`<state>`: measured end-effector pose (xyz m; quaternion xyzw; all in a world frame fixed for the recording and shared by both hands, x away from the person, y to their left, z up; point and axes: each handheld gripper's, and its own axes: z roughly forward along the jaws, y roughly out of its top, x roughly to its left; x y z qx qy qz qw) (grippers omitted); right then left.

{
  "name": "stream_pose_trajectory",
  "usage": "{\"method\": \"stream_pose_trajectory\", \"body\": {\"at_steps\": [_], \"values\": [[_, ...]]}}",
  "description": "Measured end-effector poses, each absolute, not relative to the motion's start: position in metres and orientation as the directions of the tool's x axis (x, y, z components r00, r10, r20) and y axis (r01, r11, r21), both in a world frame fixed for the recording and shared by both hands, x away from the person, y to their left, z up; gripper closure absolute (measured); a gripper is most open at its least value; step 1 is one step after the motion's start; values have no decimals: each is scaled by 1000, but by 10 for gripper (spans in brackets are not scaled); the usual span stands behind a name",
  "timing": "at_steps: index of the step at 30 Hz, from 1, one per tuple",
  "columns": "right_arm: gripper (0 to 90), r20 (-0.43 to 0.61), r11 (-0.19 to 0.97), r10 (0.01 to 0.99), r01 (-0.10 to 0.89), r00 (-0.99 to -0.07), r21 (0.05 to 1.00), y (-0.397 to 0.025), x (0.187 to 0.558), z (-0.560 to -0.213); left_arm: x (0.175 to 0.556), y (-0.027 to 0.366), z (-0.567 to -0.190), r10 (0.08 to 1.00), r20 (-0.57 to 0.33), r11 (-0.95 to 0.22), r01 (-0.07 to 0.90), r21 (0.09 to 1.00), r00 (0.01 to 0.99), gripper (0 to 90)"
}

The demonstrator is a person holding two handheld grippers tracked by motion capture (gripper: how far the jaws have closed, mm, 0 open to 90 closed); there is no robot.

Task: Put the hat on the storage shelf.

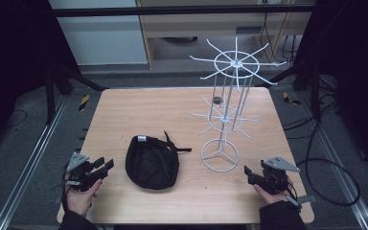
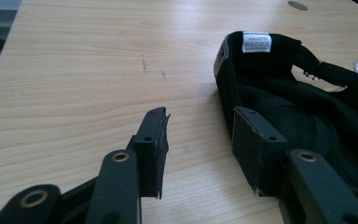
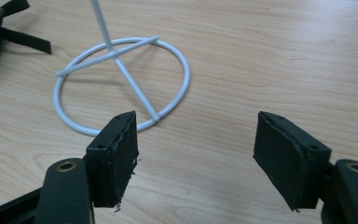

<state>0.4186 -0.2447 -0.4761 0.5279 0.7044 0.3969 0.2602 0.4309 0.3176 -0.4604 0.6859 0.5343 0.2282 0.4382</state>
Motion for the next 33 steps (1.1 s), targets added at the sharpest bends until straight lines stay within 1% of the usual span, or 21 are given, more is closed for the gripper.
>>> {"method": "stream_pose_trajectory", "body": {"at_steps": [2,3,5,7,11,12,13,16,21,22,23,26,33], "values": [[325,61,122,949,541,-309,832,-243,418,-475,431,316,-461,931,-155,-49,533,845,330,549],[340,45,138,948,532,-316,836,-242,418,-475,430,315,-461,930,-152,-53,533,844,333,550],[369,66,123,944,532,-322,838,-236,415,-473,429,312,-460,928,-151,-59,534,843,342,562],[386,64,130,941,531,-332,837,-230,414,-472,429,308,-460,924,-146,-71,534,842,353,568],[412,53,162,925,517,-376,841,-214,411,-467,430,302,-460,921,-136,-88,535,840,365,581],[419,58,171,914,510,-401,843,-204,409,-466,430,300,-460,921,-131,-94,535,840,367,581],[419,58,171,914,510,-401,843,-204,409,-466,431,299,-460,921,-127,-99,537,838,368,581],[425,55,194,895,498,-442,845,-190,406,-463,433,294,-462,919,-119,-114,542,833,376,581],[428,111,180,861,502,-497,846,-166,401,-461,436,290,-462,918,-116,-117,539,834,380,577],[428,117,184,851,499,-513,847,-156,401,-460,437,289,-461,918,-110,-123,537,834,382,577],[428,117,184,851,499,-513,847,-156,401,-460,437,289,-461,918,-110,-123,537,834,382,577],[429,108,212,831,490,-546,845,-138,403,-461,439,286,-461,919,-105,-125,532,838,381,578],[443,118,222,814,492,-568,842,-122,406,-461,450,280,-464,921,-95,-135,538,832,378,587]]}}
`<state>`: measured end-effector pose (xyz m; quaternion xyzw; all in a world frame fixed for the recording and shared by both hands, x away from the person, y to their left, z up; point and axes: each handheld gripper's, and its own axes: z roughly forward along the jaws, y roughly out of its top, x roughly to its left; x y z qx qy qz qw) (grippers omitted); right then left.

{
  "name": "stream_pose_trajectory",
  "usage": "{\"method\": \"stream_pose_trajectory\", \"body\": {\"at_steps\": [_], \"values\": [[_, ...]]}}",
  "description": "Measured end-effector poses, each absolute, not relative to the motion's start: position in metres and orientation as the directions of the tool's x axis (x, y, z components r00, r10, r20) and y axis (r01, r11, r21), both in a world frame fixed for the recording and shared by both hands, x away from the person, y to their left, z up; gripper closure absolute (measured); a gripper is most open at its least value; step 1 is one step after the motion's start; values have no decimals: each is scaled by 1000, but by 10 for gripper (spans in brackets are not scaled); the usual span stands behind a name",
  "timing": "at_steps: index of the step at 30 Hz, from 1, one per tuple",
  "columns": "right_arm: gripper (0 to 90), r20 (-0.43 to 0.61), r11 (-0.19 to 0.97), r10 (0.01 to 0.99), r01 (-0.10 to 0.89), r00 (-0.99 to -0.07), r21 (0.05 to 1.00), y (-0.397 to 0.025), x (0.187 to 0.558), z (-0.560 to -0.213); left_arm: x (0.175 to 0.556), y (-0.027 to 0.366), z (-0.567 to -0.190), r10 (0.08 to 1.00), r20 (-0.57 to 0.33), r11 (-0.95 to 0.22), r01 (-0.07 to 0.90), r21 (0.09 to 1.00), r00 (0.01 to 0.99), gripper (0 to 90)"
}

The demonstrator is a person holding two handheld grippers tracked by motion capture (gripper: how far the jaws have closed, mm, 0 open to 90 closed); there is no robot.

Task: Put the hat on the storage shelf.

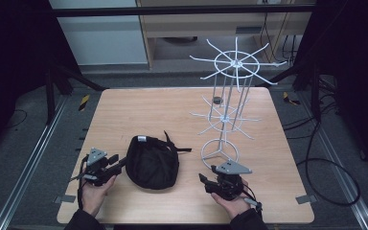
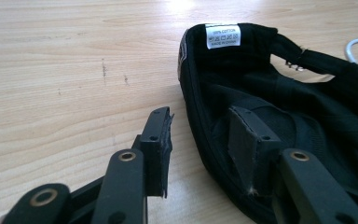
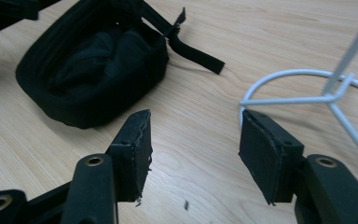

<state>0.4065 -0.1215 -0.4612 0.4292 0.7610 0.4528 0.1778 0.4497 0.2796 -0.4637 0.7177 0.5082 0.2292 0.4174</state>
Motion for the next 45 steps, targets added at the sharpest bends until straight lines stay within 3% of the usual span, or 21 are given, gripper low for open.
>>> {"method": "stream_pose_trajectory", "body": {"at_steps": [16,23,34,45], "values": [[449,131,250,767,481,-628,840,-75,421,-461,470,265,-478,922,-46,-207,588,782,385,663],[445,158,244,755,497,-636,833,-58,432,-465,469,264,-479,918,-78,-194,612,767,388,769],[441,178,250,759,532,-627,809,-55,435,-472,453,254,-476,907,-99,-193,614,765,409,793],[561,230,266,765,621,-601,737,-54,437,-487,442,245,-475,896,-75,-229,600,766,437,785]]}}
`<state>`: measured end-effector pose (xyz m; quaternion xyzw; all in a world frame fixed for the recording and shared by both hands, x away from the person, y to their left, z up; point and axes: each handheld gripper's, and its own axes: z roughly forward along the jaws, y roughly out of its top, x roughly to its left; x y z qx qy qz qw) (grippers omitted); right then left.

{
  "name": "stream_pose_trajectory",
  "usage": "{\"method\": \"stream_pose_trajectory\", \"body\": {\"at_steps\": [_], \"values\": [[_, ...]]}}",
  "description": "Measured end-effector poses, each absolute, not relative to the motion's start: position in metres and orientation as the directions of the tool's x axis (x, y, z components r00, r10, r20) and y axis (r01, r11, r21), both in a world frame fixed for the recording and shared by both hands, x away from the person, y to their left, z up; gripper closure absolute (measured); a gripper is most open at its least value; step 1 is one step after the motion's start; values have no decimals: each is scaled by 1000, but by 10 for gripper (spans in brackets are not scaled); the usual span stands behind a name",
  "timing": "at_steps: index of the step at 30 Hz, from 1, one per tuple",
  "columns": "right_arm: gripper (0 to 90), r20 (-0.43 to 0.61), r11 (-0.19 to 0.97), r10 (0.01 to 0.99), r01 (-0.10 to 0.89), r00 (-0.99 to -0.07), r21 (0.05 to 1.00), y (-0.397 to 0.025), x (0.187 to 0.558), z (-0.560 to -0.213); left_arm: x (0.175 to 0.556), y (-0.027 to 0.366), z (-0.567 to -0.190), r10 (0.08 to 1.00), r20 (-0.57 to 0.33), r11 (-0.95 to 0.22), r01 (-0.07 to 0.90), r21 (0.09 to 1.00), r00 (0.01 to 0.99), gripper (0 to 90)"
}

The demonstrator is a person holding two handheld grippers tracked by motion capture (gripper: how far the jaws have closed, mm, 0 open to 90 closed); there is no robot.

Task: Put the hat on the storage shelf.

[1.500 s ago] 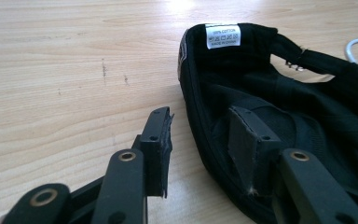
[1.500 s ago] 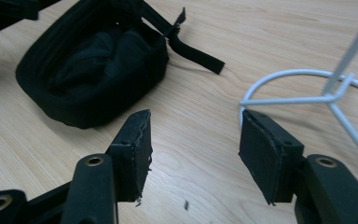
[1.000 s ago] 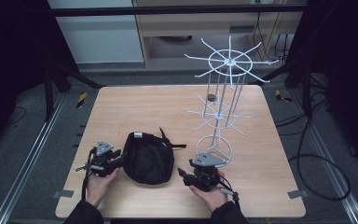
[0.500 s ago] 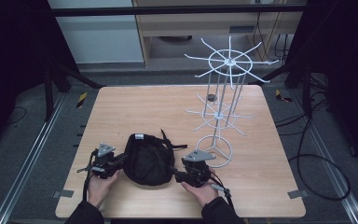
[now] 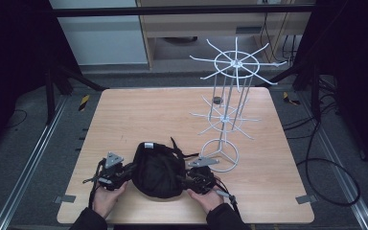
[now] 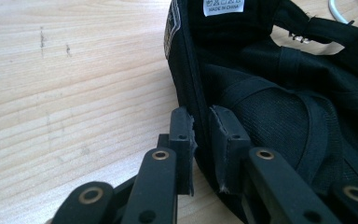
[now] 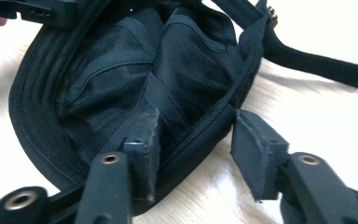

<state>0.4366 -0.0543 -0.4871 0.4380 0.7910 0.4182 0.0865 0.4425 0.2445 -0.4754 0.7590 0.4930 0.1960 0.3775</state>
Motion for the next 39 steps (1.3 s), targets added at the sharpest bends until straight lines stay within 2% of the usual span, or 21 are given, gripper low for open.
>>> {"method": "stream_pose_trajectory", "body": {"at_steps": [2,3,4,5,6,8,10,12,13,14,21,26,33,39], "values": [[634,248,259,769,642,-589,722,-57,437,-487,442,244,-476,896,-81,-227,606,762,437,783],[634,248,259,769,642,-589,722,-57,437,-487,442,244,-476,896,-81,-227,606,762,437,782],[687,247,262,773,649,-584,714,-58,437,-486,442,243,-476,894,-81,-231,608,760,441,780],[687,247,262,773,649,-584,714,-58,437,-486,442,243,-477,892,-87,-229,610,759,443,780],[745,246,261,772,645,-586,718,-59,437,-485,441,241,-477,887,-98,-230,615,754,452,777],[770,249,259,772,648,-585,717,-60,437,-484,440,240,-477,882,-99,-236,615,752,460,775],[796,229,254,771,617,-594,744,-63,437,-480,439,237,-477,876,-101,-244,615,750,471,771],[815,186,251,759,544,-624,800,-67,434,-471,438,233,-478,872,-104,-250,617,746,479,768],[815,186,251,759,544,-624,800,-67,434,-471,438,233,-478,872,-104,-250,617,746,479,768],[821,165,243,745,494,-646,835,-68,430,-464,438,230,-479,870,-107,-250,619,744,480,768],[823,88,263,683,357,-725,896,-60,417,-448,444,223,-482,870,-117,-243,623,743,479,767],[821,60,307,672,352,-738,884,-52,414,-455,446,226,-481,866,-117,-240,610,755,486,744],[818,58,305,694,365,-718,879,-54,414,-458,443,235,-460,866,-148,-171,562,809,477,589],[805,56,311,692,366,-720,877,-53,413,-460,440,223,-440,811,-210,-135,524,841,546,554]]}}
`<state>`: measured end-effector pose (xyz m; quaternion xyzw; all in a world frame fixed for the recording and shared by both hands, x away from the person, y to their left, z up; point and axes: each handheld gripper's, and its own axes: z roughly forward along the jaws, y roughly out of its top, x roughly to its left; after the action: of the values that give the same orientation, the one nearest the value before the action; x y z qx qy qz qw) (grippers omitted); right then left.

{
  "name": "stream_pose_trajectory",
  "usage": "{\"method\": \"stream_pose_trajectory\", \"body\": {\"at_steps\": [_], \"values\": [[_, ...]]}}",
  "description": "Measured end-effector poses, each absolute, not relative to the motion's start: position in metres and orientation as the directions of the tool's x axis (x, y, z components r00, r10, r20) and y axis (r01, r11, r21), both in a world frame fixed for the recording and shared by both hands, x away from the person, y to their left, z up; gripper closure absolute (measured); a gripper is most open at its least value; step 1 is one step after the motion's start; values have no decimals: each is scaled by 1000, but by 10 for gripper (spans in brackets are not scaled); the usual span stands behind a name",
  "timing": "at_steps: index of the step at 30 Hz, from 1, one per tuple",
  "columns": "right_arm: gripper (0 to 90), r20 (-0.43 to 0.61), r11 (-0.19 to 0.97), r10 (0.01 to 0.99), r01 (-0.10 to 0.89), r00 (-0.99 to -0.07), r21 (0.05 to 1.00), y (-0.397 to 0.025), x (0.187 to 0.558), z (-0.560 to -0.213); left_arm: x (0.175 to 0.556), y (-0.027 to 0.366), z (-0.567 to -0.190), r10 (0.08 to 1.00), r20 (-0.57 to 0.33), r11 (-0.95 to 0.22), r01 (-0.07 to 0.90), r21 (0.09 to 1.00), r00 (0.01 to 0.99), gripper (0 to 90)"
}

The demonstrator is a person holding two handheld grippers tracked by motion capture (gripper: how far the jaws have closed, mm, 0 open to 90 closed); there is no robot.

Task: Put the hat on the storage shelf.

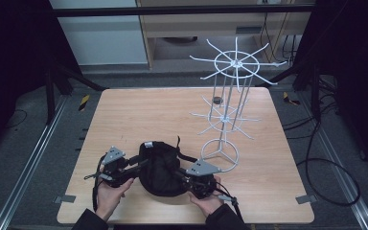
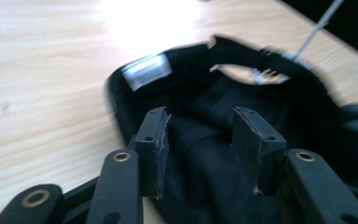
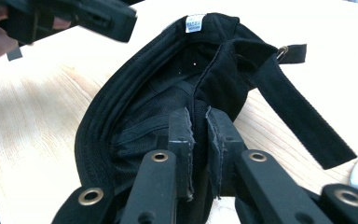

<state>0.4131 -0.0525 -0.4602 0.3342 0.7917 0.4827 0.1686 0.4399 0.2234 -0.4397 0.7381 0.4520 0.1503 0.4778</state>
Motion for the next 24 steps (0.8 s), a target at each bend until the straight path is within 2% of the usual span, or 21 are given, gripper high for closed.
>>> {"method": "stream_pose_trajectory", "body": {"at_steps": [9,24], "values": [[798,58,313,686,367,-725,876,-52,413,-462,447,190,-424,769,-222,-143,499,855,599,521],[797,56,322,672,360,-738,876,-49,411,-463,461,146,-431,748,-216,-206,529,823,627,485]]}}
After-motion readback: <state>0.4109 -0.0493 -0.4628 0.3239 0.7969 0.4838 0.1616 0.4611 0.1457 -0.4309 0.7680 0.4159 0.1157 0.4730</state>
